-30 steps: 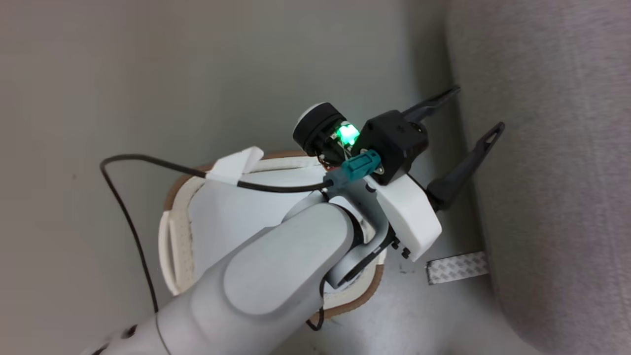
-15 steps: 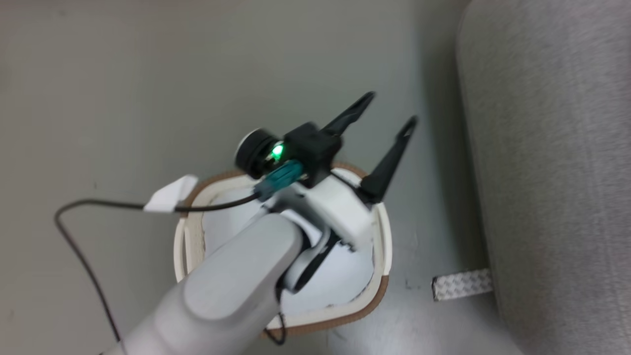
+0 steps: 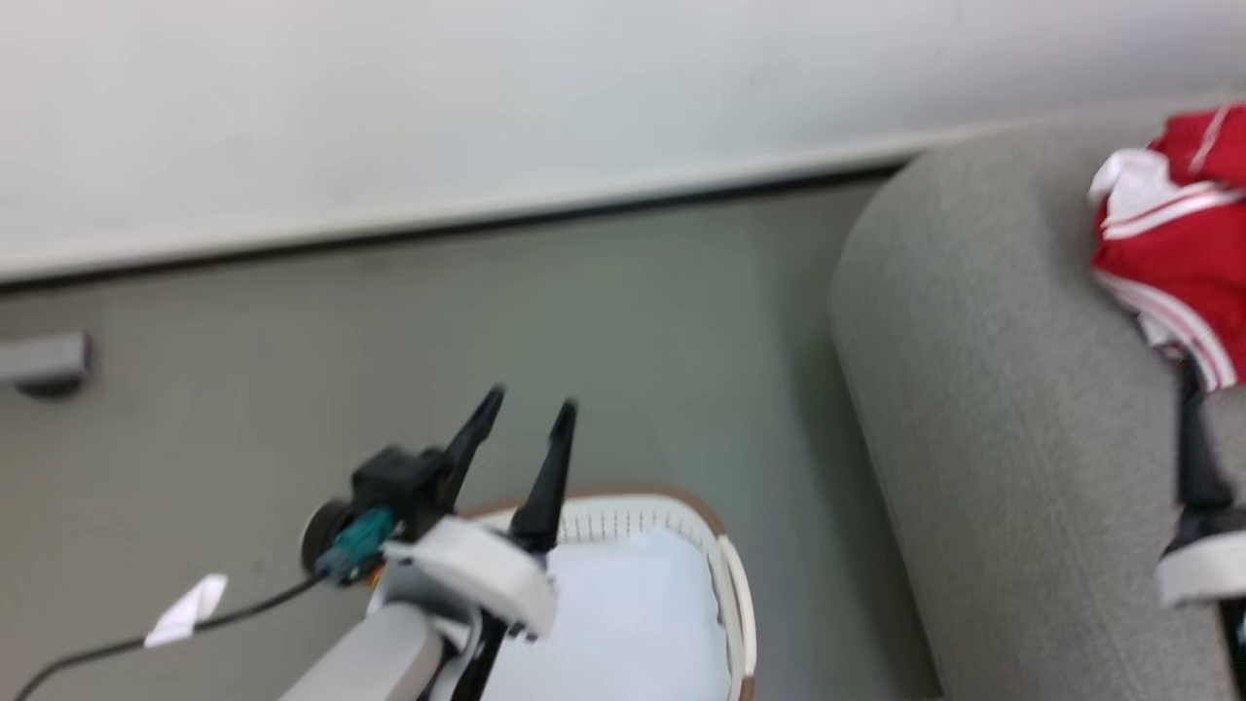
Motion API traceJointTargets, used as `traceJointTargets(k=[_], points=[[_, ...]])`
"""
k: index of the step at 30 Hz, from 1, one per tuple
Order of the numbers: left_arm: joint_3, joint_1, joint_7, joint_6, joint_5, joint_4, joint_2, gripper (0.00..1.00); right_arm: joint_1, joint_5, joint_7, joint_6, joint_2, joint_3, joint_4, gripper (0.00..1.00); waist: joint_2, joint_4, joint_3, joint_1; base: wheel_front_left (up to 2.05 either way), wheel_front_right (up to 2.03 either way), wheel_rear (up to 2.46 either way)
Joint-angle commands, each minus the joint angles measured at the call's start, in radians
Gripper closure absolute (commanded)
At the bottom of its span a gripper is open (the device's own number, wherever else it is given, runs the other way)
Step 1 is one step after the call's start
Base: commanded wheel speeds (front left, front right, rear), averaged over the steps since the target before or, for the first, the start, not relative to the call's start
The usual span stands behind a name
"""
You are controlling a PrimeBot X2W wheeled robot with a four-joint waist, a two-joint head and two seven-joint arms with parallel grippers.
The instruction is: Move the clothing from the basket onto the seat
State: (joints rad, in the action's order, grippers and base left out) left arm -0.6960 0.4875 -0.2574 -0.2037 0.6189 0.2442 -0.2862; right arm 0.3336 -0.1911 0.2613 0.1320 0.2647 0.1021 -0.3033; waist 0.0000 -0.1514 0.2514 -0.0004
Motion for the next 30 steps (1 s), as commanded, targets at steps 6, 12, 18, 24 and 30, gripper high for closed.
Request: traceJointTargets(k=[6,12,18,24,30], points=[[0.093,-0.17,-0.006,-0.009,-0.023,-0.03,-0.013,0.0,-0.169,0.025,0.003,-0.003,-0.063,-0.081,0.067,0.0,0.0,0.039,-0.211,0.0004,0.0,0.0,0.0],[0.192,-0.314,-0.007,0.003,-0.081,-0.072,0.005,0.0,-0.276,0.041,0.003,-0.003,-0.133,-0.101,0.09,0.0,0.0,0.047,-0.262,0.0004,0.0,0.0,0.0],[0.268,-0.407,-0.007,0.026,-0.153,-0.086,0.042,0.0,-0.342,0.082,0.003,-0.003,-0.155,-0.112,0.073,0.0,0.0,0.059,-0.295,0.0004,0.0,0.0,0.0],[0.345,-0.471,-0.007,0.057,-0.203,-0.087,0.082,0.0,-0.355,0.092,0.003,-0.003,-0.174,-0.115,0.057,0.0,0.0,0.07,-0.316,0.0004,0.0,0.0,0.0],[0.396,-0.493,-0.007,0.095,-0.25,-0.066,0.117,0.0,-0.361,0.082,0.003,-0.003,-0.193,-0.111,0.052,0.0,0.0,0.082,-0.324,0.0004,0.0,0.0,0.0]])
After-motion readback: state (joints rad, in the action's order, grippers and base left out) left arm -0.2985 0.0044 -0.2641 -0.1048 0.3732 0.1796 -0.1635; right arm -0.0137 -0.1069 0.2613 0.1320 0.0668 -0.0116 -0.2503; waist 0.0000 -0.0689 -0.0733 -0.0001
